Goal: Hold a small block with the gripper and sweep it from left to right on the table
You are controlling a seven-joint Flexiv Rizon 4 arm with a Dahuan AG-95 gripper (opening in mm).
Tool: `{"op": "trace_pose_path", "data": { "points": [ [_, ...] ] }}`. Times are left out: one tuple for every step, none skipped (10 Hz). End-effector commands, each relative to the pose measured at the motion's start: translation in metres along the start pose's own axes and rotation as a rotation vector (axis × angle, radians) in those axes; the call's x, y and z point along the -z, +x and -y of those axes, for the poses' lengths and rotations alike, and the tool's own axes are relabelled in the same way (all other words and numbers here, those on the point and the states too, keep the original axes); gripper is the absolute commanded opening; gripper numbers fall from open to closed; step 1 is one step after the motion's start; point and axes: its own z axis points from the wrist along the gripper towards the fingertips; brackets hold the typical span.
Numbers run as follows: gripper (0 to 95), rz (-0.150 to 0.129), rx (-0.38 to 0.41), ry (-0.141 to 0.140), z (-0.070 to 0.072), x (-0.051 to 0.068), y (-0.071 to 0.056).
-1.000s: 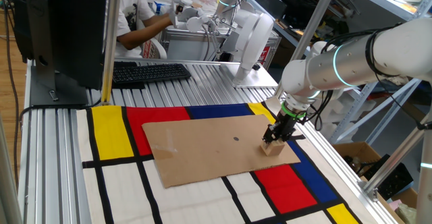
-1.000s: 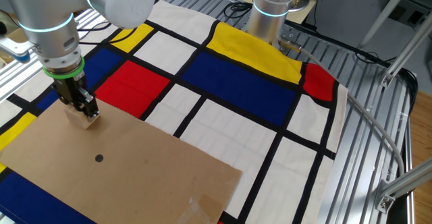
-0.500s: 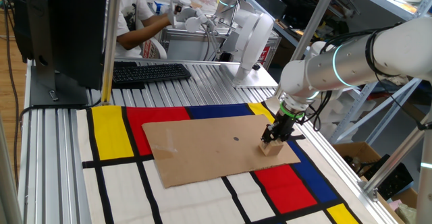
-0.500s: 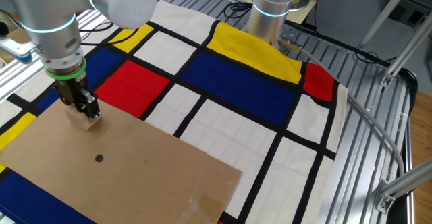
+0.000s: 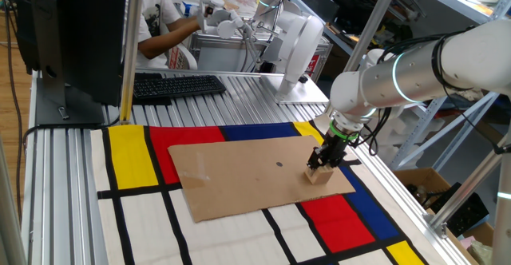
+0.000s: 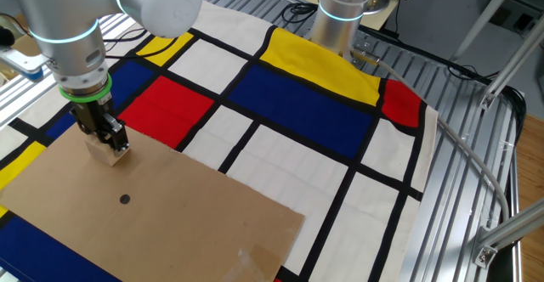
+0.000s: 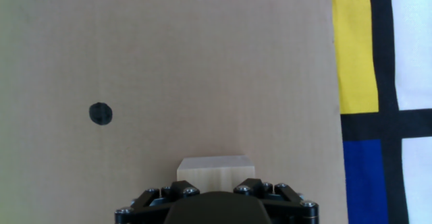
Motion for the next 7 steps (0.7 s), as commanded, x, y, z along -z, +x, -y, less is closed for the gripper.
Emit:
{"op": "trace_pose_path", "data": {
  "points": [
    [0.0,0.004,0.000,-0.003,-0.0021,-0.0104,0.0004],
    [0.0,0.004,-0.003,-0.004,-0.0038,-0.0110,0.0004],
    [0.0,0.005,-0.004,-0.004,-0.0049,-0.0113,0.0004],
    [0.0,0.006,-0.006,-0.004,-0.0065,-0.0117,0.0004],
    [0.0,0.006,-0.008,-0.004,-0.0078,-0.0120,0.0003],
    [0.0,0.006,-0.010,-0.004,-0.0093,-0.0121,0.0003],
    [0.0,0.006,-0.011,-0.004,-0.0104,-0.0122,0.0003]
  ]
}}
